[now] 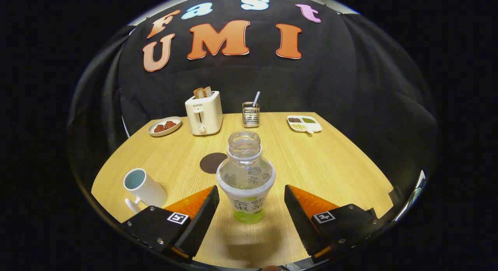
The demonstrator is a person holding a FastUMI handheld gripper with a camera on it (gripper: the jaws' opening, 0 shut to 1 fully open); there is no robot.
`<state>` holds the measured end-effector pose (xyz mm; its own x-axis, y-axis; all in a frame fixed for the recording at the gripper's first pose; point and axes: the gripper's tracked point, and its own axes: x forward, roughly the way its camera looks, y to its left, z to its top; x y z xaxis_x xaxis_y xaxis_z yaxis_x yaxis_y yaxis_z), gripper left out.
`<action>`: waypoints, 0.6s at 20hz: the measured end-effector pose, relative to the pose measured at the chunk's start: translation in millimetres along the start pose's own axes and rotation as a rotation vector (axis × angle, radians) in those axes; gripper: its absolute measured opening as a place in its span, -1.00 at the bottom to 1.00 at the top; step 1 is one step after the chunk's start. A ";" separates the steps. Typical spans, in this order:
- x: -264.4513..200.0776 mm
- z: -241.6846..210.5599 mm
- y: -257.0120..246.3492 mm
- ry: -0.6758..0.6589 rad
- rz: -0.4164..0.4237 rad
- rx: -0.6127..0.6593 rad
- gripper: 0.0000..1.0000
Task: Take the bottle from table, then pour the juice into the cup, finally place the bottle on the coaster
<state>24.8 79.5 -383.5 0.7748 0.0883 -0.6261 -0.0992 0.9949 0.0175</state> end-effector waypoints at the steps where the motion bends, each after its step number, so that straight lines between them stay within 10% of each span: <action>1: 3.8 -4.2 1.2 0.010 0.000 0.006 1.00; 7: 25.3 -25.1 2.0 0.055 -0.006 0.042 1.00; 12: 31.1 -28.6 5.5 0.071 0.003 0.082 0.44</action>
<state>30.5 86.3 -425.2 0.7283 0.0909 -0.6792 -0.0477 0.9955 0.0820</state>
